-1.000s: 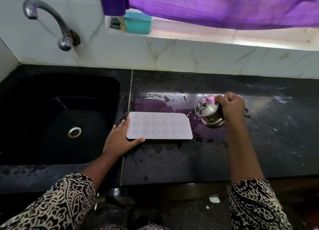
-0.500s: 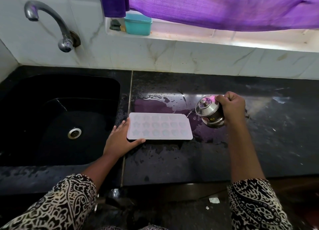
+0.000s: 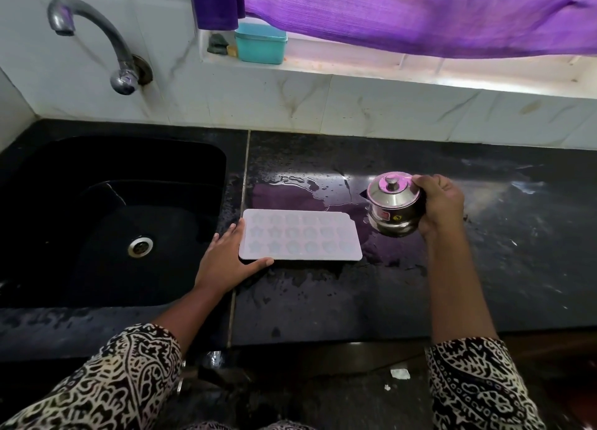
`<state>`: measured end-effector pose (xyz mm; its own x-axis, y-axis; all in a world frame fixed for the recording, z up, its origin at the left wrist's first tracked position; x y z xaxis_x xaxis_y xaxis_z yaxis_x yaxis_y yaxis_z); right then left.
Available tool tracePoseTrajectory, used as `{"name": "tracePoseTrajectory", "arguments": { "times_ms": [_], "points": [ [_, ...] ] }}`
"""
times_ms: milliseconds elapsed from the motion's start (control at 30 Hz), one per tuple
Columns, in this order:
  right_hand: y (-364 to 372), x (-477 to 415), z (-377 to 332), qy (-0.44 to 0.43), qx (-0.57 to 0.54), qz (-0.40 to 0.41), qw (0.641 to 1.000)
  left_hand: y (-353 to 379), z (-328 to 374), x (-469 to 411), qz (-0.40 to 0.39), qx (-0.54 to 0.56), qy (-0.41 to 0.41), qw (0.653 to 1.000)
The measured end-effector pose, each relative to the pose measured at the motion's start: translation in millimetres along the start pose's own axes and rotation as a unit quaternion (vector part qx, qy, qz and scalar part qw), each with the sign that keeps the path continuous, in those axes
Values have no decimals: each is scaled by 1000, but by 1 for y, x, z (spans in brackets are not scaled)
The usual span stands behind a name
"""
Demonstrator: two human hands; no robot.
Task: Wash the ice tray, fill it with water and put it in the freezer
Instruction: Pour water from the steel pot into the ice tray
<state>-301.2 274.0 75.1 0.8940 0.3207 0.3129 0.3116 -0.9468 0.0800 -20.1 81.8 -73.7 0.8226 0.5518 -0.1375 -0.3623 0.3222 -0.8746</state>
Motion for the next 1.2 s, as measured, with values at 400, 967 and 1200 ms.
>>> {"name": "tracePoseTrajectory", "arguments": {
  "times_ms": [400, 967, 1200],
  "points": [
    [57, 21, 31, 12, 13, -105, 994, -2, 0, 1, -9, 10, -3, 1000],
    [124, 56, 37, -78, 165, -144, 973, -2, -1, 0, -7, 7, 4, 1000],
    [130, 60, 45, -95, 178, -132, 970, -3, -1, 0, -17, 2, 1, 1000]
  ]
}}
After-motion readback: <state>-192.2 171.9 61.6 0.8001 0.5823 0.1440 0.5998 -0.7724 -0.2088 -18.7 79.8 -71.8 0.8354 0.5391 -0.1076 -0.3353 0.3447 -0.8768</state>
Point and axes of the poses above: each hand's wrist, its own x-axis away from the middle knuckle, its own y-axis out of the palm, z = x × y, the point moved 2 cm from there along -x, towards the middle knuckle, and after that the axes turned 14 degrees about y, right-handed, at the moved point
